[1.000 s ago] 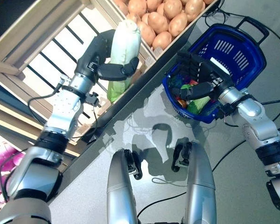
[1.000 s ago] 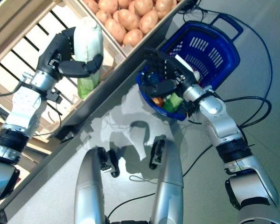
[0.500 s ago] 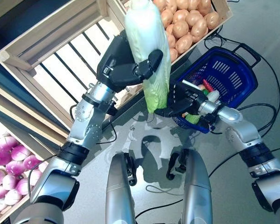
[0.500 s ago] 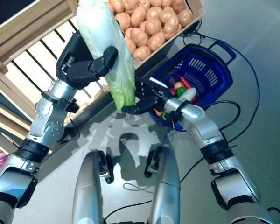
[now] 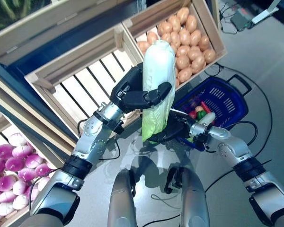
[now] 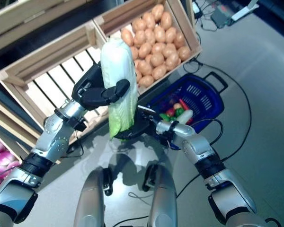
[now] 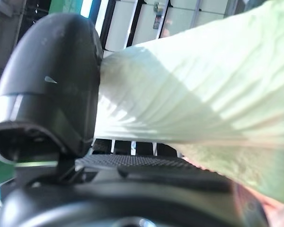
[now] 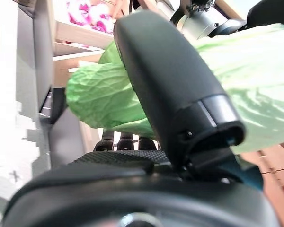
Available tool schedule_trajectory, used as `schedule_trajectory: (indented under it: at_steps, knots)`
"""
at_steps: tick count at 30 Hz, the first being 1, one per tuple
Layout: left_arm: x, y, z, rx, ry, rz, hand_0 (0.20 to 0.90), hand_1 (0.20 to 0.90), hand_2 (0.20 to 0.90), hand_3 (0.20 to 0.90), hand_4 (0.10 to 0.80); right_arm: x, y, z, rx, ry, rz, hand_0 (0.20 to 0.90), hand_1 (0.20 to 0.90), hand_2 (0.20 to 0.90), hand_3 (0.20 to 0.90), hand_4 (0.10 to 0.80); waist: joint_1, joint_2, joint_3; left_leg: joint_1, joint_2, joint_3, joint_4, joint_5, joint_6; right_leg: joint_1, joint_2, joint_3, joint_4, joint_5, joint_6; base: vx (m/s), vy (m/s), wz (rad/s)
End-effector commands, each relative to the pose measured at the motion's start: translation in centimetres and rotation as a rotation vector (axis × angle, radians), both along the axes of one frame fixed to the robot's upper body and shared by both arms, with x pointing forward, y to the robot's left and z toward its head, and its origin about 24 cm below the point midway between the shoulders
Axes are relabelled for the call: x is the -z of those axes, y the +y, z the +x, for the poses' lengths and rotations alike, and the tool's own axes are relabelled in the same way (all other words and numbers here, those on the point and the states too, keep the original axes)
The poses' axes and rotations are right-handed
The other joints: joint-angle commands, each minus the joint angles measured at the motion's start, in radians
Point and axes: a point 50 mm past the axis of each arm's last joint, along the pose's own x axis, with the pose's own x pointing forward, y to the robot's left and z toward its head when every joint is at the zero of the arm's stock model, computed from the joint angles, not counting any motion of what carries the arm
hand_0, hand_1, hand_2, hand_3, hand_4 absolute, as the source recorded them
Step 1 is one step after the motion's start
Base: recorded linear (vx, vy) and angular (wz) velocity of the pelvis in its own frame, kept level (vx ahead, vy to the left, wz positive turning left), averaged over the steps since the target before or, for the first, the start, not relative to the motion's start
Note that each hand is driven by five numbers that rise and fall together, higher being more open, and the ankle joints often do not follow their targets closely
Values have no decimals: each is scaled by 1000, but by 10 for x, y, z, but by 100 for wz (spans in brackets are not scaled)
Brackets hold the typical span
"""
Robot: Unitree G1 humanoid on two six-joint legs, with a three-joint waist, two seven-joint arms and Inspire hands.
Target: Put vegetables into the basket
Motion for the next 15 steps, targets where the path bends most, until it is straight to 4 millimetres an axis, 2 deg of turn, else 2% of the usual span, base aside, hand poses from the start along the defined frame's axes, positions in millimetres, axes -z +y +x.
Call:
schedule_trajectory:
  at_steps: [1, 4, 10, 15]
  knots:
    - [12, -28, -20, 135, -15, -77, 300, 300, 300, 300, 400, -36, 32, -14, -152, -159, 225, 900, 900, 900, 900, 800, 23, 14, -211, 188, -64, 45, -267, 60, 87, 254, 24, -11, -334, 118, -3, 117, -12, -9]
    - [29, -23, -22, 114, 40, -65, 300, 300, 300, 300, 400, -28, 30, -17, -158, -118, 232, 900, 900, 900, 900, 800, 26, 12, -251, 298, -78, 59, -414, 118, 80, 372, 61, -26, -499, 172, 10, 155, -16, -12]
    - [65, -1, -26, 76, 186, -35, 300, 300, 300, 300, 400, -16, 15, -24, -195, -32, 286, 900, 900, 900, 900, 800, 31, 14, -350, 507, -107, 72, -743, 242, 59, 582, 126, -45, -795, 270, 25, 133, -9, -7]
    - [85, 9, -29, 108, 297, -54, 300, 300, 300, 300, 400, -16, 7, -30, -266, -3, 358, 900, 900, 900, 900, 800, 33, 16, -387, 574, -111, 70, -857, 276, 53, 650, 146, -55, -895, 308, 33, 20, 0, -2]
